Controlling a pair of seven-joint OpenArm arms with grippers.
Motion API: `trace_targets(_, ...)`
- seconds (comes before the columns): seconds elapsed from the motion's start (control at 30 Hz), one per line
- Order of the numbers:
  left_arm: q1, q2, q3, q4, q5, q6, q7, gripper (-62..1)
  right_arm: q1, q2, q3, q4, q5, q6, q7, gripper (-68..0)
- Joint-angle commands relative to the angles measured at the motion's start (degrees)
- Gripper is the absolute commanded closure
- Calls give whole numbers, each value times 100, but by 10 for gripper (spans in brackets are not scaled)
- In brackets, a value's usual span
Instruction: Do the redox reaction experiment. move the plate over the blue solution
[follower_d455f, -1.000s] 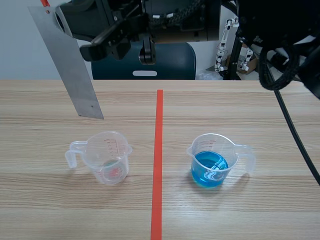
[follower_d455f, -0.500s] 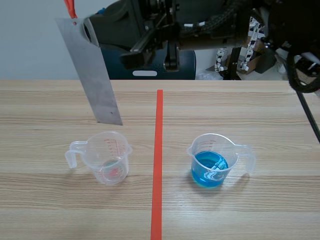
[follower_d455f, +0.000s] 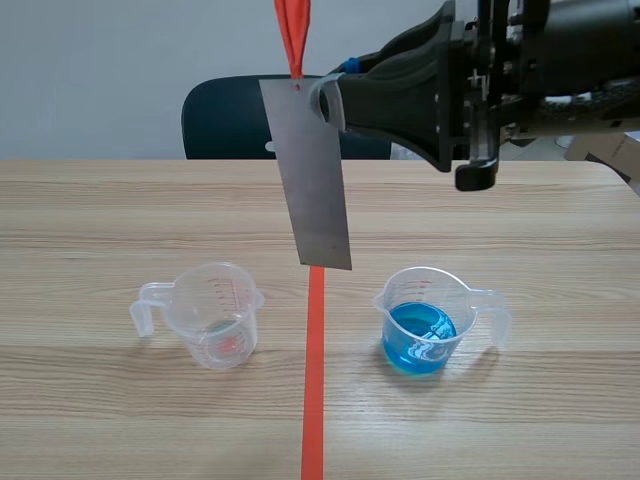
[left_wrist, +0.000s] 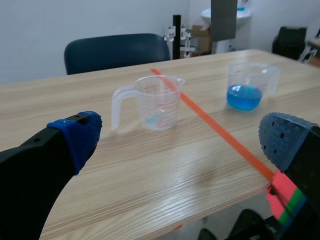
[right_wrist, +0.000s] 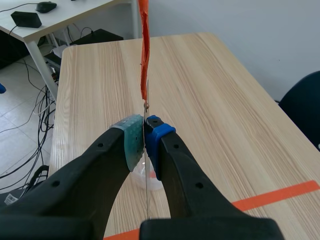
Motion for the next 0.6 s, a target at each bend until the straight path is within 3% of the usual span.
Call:
trace_targets(0.0, 2, -157, 13, 101, -4, -199, -133, -623, 0, 173, 149, 96, 107, 116, 199, -6)
trace_targets(0.27, -225, -809, 11, 592, -26, -1355, -7, -623, -409, 907, 448, 96, 107, 216, 820, -6)
trace_targets(0.37, -247, -940, 11, 973, -28, -1425, 319, -623, -505, 1193, 450, 96, 105, 385, 1130, -6)
trace_targets(0.57, -551, -944, 11, 1504, 0, -1515, 1082, -604, -612, 1753, 448, 96, 105, 385, 1738, -6)
